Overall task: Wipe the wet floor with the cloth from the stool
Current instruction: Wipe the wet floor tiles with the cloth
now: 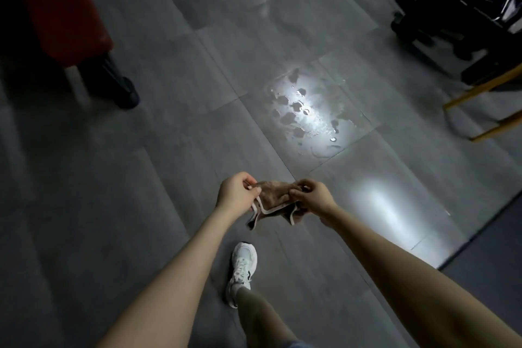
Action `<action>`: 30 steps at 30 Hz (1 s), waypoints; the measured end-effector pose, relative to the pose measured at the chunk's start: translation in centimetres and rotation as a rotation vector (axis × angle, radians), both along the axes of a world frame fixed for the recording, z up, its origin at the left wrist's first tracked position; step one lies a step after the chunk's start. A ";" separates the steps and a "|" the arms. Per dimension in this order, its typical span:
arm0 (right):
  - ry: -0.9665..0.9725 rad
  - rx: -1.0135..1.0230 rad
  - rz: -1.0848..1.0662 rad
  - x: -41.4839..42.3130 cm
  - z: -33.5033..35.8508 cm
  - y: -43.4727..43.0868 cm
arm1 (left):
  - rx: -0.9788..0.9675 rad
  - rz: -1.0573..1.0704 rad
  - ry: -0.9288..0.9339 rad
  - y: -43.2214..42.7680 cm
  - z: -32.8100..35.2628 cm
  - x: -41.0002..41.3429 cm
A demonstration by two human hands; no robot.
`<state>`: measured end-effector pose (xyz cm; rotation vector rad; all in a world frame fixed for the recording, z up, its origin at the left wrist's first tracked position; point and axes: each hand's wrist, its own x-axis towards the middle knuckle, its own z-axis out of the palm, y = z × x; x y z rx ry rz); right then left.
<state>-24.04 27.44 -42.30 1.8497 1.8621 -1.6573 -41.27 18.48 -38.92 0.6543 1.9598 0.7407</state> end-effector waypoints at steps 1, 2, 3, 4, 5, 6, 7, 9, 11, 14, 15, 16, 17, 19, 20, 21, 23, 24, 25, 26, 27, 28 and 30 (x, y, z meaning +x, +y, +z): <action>-0.017 -0.005 -0.009 -0.7 -0.8 0.5 | -0.006 -0.032 0.005 0.8 -0.9 -0.9; -0.035 -0.010 -0.016 -1.4 -1.7 1.1 | -0.015 -0.060 0.006 1.7 -1.8 -1.7; -0.054 -0.010 -0.025 -2.1 -2.6 1.7 | -0.018 -0.083 0.002 2.6 -2.9 -2.6; -0.076 -0.005 -0.037 -2.7 -3.5 2.3 | -0.022 -0.107 -0.001 3.5 -4.0 -3.6; -0.097 0.006 -0.048 -3.4 -4.3 2.9 | -0.027 -0.139 0.005 4.4 -5.1 -4.5; -0.120 0.013 -0.060 -4.1 -5.2 3.5 | -0.039 -0.174 0.017 5.3 -6.1 -5.4; -0.137 0.019 -0.074 -4.7 -6.2 4.2 | -0.049 -0.205 0.030 6.2 -7.3 -6.3; -0.168 0.019 -0.095 -5.9 -8.2 5.5 | -0.070 -0.253 0.035 7.8 -9.5 -7.9; -0.209 0.026 -0.097 -7.2 -10.4 6.8 | -0.084 -0.326 0.035 9.5 -12.1 -9.6; -0.291 0.055 -0.093 -9.2 -13.6 8.6 | -0.105 -0.459 0.046 12.3 -16.0 -12.1; -0.322 0.062 -0.098 -9.8 -14.8 9.2 | -0.105 -0.507 0.046 13.4 -17.5 -12.8; -0.348 0.068 -0.107 -10.3 -16.2 9.8 | -0.101 -0.556 0.050 14.5 -19.1 -13.5; -0.368 0.073 -0.115 -10.6 -17.6 10.3 | -0.097 -0.596 0.061 15.5 -20.8 -14.0; -0.400 0.080 -0.139 -11.1 -20.9 11.1 | -0.080 -0.665 0.092 17.5 -24.5 -14.6; -0.408 0.083 -0.152 -11.3 -22.7 11.4 | -0.071 -0.694 0.109 18.4 -26.6 -14.8; -0.417 0.087 -0.160 -11.4 -24.7 11.7 | -0.062 -0.721 0.130 19.3 -28.8 -14.9; -0.439 0.096 -0.162 -11.2 -29.1 12.0 | -0.040 -0.769 0.183 20.7 -33.5 -14.5; -0.443 0.099 -0.170 -10.9 -31.5 12.1 | -0.028 -0.793 0.201 21.3 -36.0 -14.1; -0.443 0.106 -0.183 -10.5 -33.9 12.2 | -0.014 -0.818 0.208 21.8 -38.4 -13.6; -0.445 0.110 -0.197 -9.9 -36.2 12.2 | -0.002 -0.846 0.211 22.1 -40.9 -13.0; -0.450 0.119 -0.210 -9.3 -38.3 12.1 | 0.012 -0.879 0.217 22.4 -43.3 -12.3; -0.459 0.132 -0.223 -8.7 -40.4 12.0 | 0.031 -0.914 0.226 22.6 -45.5 -11.5; -0.466 0.180 -0.274 -7.2 -43.9 11.6 | 0.075 -0.983 0.228 23.0 -49.5 -10.0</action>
